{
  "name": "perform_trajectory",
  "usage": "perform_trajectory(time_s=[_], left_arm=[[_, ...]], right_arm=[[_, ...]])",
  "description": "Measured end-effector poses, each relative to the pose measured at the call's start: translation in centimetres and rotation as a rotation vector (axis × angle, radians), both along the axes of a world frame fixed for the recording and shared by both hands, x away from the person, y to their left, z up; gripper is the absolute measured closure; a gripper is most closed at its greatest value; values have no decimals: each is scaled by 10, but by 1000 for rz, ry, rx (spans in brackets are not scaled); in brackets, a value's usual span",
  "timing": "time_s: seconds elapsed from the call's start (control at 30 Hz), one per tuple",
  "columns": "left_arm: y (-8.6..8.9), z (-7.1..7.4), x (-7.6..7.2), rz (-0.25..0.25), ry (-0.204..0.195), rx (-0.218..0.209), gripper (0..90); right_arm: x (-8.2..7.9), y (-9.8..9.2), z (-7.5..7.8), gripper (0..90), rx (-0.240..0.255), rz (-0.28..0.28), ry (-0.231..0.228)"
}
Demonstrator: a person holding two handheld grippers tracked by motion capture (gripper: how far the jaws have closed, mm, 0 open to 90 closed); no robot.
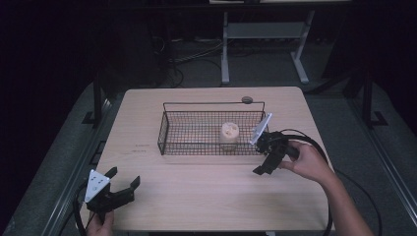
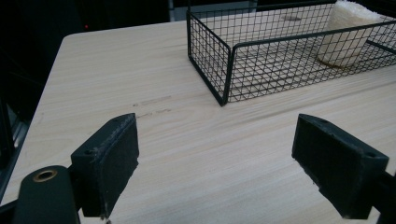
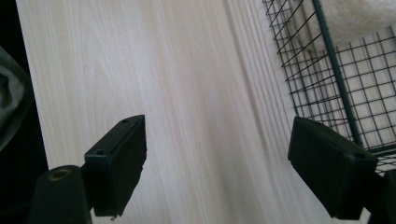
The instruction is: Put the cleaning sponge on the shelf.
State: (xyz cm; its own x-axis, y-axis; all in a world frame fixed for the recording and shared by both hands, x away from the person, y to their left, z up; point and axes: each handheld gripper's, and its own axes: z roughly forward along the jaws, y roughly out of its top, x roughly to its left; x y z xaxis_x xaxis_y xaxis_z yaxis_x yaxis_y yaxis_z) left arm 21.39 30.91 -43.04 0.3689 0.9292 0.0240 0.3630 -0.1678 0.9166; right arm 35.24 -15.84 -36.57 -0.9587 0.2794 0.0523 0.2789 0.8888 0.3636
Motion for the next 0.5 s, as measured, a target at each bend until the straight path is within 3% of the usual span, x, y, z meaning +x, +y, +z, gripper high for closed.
perform_trajectory(time_s=[0.27, 0.5], left_arm=[[-1, 0, 0, 0, 1, -2, 140], [-1, 0, 0, -2, 2, -2, 140]], right_arm=[[-10, -3, -6, 189, -5, 7, -8], [-16, -7, -17, 191, -9, 5, 14]])
